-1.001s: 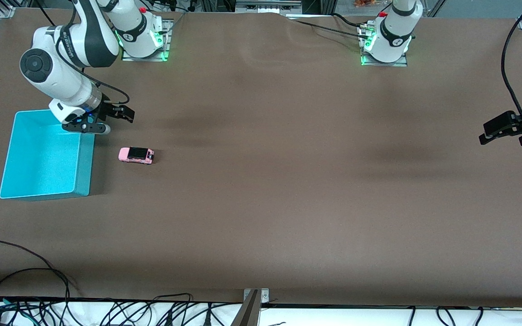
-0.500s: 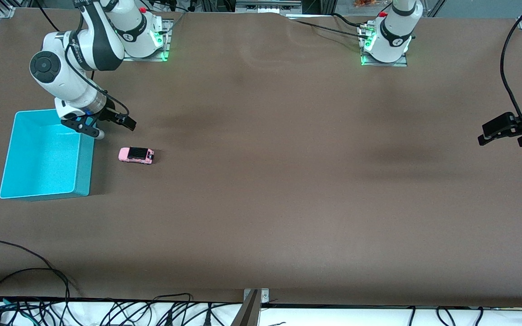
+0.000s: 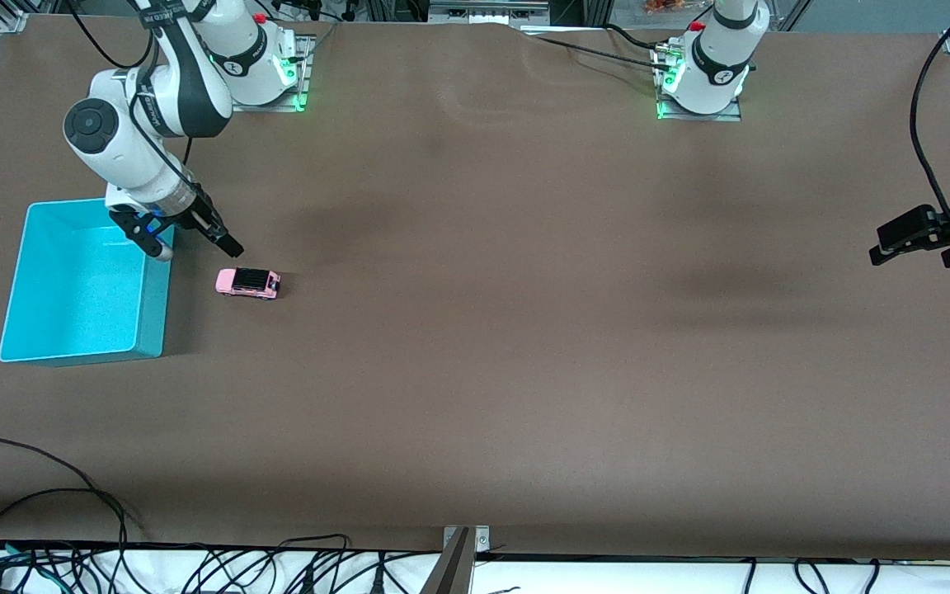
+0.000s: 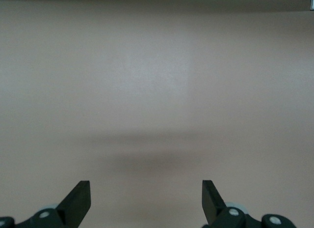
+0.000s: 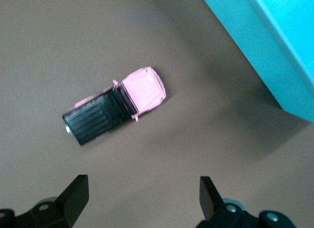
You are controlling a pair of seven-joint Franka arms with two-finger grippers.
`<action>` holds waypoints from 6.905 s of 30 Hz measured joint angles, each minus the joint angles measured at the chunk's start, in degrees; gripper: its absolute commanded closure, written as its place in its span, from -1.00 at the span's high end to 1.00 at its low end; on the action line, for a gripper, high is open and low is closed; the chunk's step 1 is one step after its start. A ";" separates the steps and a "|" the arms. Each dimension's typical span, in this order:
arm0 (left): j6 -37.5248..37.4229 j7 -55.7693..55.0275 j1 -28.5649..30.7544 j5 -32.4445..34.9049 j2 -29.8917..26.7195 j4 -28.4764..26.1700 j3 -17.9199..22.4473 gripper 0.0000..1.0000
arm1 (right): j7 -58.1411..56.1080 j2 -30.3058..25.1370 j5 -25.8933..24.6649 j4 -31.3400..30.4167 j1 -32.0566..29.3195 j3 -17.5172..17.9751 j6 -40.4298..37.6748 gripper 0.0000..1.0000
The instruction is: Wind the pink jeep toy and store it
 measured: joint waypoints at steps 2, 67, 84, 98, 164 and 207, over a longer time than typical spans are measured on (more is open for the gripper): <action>0.00 0.02 0.00 0.00 0.01 0.00 0.00 1.00 | 3.77 0.91 0.00 -0.01 0.00 0.00 2.38 1.00; 0.04 0.20 0.00 0.00 0.05 0.00 -0.06 1.00 | 32.11 17.28 5.69 6.69 2.14 0.15 16.36 -1.00; 0.04 0.24 0.00 0.00 0.05 0.00 -0.06 1.00 | 13.98 10.01 5.69 10.35 2.14 0.35 6.57 -1.00; 0.04 0.31 0.00 0.00 0.05 0.00 -0.06 1.00 | -11.65 3.51 5.69 10.57 -2.18 -0.14 -4.03 -1.00; 0.04 0.52 -0.01 0.00 0.07 0.00 -0.16 1.00 | -60.75 18.98 -11.15 17.07 -12.67 -15.52 -10.85 -1.00; 0.04 0.53 -0.01 0.00 0.08 0.00 -0.17 1.00 | -51.77 22.59 -14.77 18.56 -14.50 -12.50 -9.56 1.00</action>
